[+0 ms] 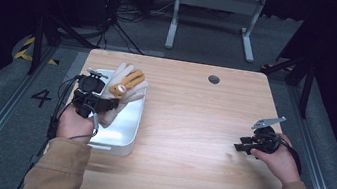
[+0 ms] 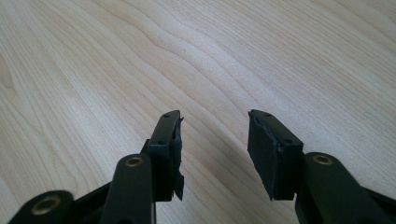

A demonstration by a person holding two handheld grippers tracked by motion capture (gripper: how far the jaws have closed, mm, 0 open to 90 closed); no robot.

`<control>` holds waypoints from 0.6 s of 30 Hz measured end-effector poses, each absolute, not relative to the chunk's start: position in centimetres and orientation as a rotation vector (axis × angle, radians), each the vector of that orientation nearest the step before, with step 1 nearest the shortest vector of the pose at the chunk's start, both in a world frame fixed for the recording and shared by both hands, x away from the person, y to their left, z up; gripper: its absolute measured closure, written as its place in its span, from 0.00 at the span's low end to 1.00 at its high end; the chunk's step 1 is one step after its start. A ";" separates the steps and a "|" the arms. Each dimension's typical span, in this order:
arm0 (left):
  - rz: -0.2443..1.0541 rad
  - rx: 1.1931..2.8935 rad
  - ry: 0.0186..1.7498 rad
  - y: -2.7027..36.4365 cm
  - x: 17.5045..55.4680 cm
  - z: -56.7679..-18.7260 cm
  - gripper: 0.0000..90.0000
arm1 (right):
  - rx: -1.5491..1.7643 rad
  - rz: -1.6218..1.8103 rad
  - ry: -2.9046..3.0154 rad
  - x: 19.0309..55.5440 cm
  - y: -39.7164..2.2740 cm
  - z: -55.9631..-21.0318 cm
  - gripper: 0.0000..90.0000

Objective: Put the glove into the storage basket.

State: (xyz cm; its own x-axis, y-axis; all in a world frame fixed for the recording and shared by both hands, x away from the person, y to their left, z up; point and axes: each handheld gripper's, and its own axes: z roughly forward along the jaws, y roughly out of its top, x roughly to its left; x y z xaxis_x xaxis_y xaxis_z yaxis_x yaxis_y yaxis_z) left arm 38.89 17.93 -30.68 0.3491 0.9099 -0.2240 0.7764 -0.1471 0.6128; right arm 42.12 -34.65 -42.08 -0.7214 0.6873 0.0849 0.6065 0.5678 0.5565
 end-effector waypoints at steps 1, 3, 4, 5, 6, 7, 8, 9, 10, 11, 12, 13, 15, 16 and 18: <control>0.261 1.951 1.493 18.1 38.9 -30.8 0.78 | 1.102 0.859 2.655 42.1 -34.6 -42.1 0.61; 0.256 1.941 1.538 18.2 39.1 -31.0 0.78 | 1.101 0.860 2.655 42.1 -34.7 -42.1 0.61; 0.250 1.938 1.542 18.3 39.1 -31.0 0.78 | 1.105 0.859 2.651 42.1 -34.7 -42.1 0.61; 0.241 1.934 1.550 18.5 39.2 -31.1 0.78 | 1.108 0.860 2.650 42.1 -34.7 -42.1 0.61; 0.241 1.928 1.561 18.5 39.3 -31.2 0.78 | 1.108 0.860 2.650 42.1 -34.7 -42.1 0.61; 0.239 1.930 1.563 18.6 39.3 -31.2 0.78 | 1.111 0.861 2.648 42.1 -34.8 -42.1 0.61; 0.239 1.926 1.569 18.7 39.3 -31.3 0.78 | 1.112 0.861 2.648 42.1 -34.8 -42.1 0.61; 0.238 1.922 1.578 18.8 39.4 -31.4 0.78 | 1.112 0.861 2.649 42.1 -34.8 -42.1 0.61; 0.238 1.921 1.582 18.8 39.5 -31.5 0.78 | 1.112 0.860 2.650 42.1 -34.8 -42.1 0.61; 0.236 1.929 1.585 18.9 39.6 -31.7 0.78 | 1.111 0.860 2.652 42.1 -34.8 -42.1 0.61; 0.235 1.931 1.594 18.8 39.8 -32.1 0.78 | 1.110 0.859 2.652 42.1 -34.7 -42.1 0.61; 0.235 1.935 1.606 18.8 40.0 -32.4 0.77 | 1.110 0.860 2.655 42.1 -34.7 -42.2 0.61; 0.222 1.940 1.622 18.9 40.4 -33.2 0.77 | 1.103 0.862 2.659 42.1 -34.7 -42.2 0.61; 0.215 1.931 1.633 19.0 40.6 -33.5 0.77 | 1.103 0.866 2.659 42.1 -34.7 -42.2 0.61; 0.206 1.928 1.650 19.2 40.9 -34.1 0.77 | 1.101 0.869 2.655 42.1 -34.7 -42.1 0.61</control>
